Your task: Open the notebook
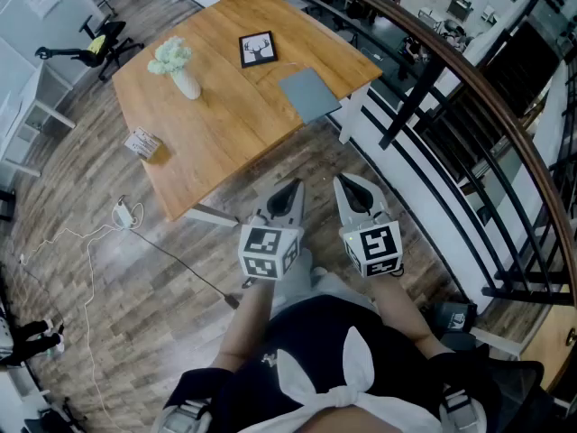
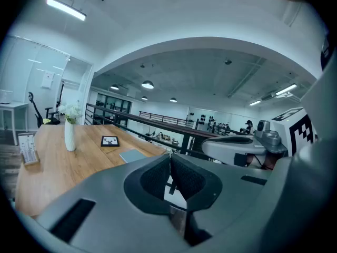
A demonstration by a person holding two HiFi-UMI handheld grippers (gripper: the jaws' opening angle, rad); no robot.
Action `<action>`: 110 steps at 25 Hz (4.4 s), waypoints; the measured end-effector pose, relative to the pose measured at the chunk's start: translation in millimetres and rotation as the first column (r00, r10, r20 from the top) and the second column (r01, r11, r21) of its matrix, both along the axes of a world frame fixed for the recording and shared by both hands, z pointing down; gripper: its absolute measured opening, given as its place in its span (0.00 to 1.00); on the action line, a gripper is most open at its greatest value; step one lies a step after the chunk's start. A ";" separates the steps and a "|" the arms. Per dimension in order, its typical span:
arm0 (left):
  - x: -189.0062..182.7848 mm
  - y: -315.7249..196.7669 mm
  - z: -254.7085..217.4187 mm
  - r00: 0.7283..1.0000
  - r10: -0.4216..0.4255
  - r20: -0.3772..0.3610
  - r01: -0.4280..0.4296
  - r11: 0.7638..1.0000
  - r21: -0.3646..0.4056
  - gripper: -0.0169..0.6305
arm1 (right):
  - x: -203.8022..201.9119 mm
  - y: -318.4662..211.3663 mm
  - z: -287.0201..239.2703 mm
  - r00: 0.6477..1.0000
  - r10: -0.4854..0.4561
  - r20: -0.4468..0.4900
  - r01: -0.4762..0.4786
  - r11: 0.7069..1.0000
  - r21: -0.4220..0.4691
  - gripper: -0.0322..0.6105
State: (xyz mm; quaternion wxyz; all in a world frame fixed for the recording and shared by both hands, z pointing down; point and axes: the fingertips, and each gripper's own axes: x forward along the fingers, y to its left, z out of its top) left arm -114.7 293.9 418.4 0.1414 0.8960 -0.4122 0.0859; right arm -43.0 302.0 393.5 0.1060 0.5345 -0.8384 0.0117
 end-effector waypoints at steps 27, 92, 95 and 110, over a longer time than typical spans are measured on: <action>-34.3 -198.9 19.4 0.999 0.051 0.005 -0.051 0.999 -0.003 0.06 | -33.2 -188.3 18.6 0.990 -0.044 -0.135 0.047 0.999 0.024 0.26; -6.3 -320.0 140.6 0.994 -0.016 0.110 0.051 0.945 -0.323 0.06 | -23.5 -325.9 242.2 0.688 -0.510 -0.517 0.279 0.843 -0.460 0.33; -6.0 -320.3 145.4 0.994 -0.017 0.104 0.052 0.940 -0.336 0.06 | -23.4 -327.5 253.4 0.660 -0.523 -0.540 0.281 0.838 -0.468 0.33; -1.4 -324.6 157.2 0.994 0.001 0.105 0.037 0.933 -0.357 0.06 | -19.7 -333.7 289.7 0.554 -0.576 -0.601 0.269 0.807 -0.525 0.31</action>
